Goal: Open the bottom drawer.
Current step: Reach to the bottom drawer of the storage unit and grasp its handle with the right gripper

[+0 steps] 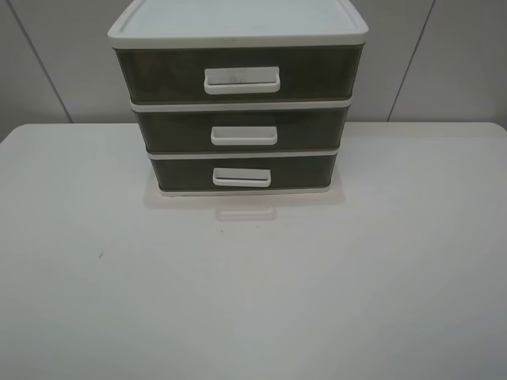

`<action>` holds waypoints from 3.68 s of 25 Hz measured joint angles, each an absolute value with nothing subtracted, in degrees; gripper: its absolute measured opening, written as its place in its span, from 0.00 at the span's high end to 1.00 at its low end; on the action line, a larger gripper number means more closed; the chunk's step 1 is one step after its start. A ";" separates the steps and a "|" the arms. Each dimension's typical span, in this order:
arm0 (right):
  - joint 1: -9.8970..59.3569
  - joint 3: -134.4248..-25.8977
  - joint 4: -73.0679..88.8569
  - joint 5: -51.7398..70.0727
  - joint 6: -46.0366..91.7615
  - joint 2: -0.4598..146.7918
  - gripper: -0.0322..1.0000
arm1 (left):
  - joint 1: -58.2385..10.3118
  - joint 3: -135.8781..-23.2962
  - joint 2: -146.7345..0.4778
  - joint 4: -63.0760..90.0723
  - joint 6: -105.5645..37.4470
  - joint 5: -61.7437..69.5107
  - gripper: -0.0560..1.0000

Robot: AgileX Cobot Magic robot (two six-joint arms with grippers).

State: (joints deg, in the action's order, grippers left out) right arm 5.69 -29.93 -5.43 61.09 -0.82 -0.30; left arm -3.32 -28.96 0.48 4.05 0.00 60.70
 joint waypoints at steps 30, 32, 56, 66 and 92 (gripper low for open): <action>5.69 -29.93 -5.43 61.09 -0.82 -0.30 0.21 | -3.32 -28.96 0.48 4.05 0.00 60.70 0.24; 5.69 -29.93 -5.43 61.09 -0.82 -0.30 0.21 | -3.32 -28.96 0.48 4.05 0.00 60.70 0.24; 21.09 -35.39 -1.52 50.97 -0.55 46.92 0.21 | -3.32 -28.96 0.48 4.05 0.00 60.70 0.24; 39.19 -40.80 0.00 41.33 11.20 72.22 0.21 | -3.32 -28.96 0.48 4.05 0.00 60.70 0.24; 47.86 -46.19 6.82 4.24 27.70 97.82 0.21 | -3.32 -28.96 0.48 4.05 0.00 60.70 0.24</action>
